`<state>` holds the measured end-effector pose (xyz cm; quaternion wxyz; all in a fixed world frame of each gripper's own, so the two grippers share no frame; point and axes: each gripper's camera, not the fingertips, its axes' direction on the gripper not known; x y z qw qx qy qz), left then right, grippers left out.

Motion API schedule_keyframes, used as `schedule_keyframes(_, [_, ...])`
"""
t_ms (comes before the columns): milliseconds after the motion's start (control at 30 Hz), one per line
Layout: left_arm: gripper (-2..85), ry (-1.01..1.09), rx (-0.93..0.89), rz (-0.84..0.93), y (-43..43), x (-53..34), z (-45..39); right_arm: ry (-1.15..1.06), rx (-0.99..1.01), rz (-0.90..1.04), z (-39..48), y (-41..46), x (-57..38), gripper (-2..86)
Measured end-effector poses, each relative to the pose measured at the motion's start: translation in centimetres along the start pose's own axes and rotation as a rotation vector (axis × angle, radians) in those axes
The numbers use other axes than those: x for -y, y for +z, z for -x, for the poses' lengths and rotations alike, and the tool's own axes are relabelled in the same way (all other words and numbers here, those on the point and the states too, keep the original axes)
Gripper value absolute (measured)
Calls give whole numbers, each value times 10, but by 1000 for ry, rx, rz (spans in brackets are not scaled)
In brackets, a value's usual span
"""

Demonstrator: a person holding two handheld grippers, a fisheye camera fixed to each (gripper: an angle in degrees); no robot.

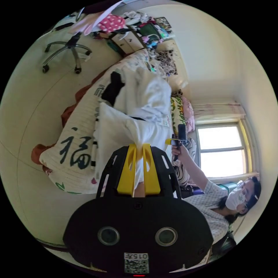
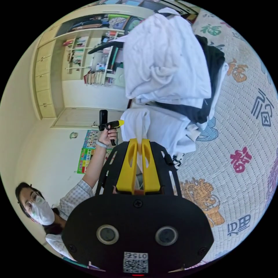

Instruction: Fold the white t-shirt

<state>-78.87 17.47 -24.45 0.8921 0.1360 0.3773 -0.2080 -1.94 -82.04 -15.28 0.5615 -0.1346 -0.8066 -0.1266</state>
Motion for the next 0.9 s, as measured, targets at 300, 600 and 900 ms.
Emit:
schedule_keyframes(300, [22,75,121,-102,-18,-3,-58,43,-64,11,-24,60,57,4])
schedule_keyframes(600, [67,294,510,-361,-49,-41,-211,-113,-209,-224,12,48,59,9])
schedule_keyframes(900, [100,616,699,-415,72,-34,-362,-321,-531,-185,74,110,95,91])
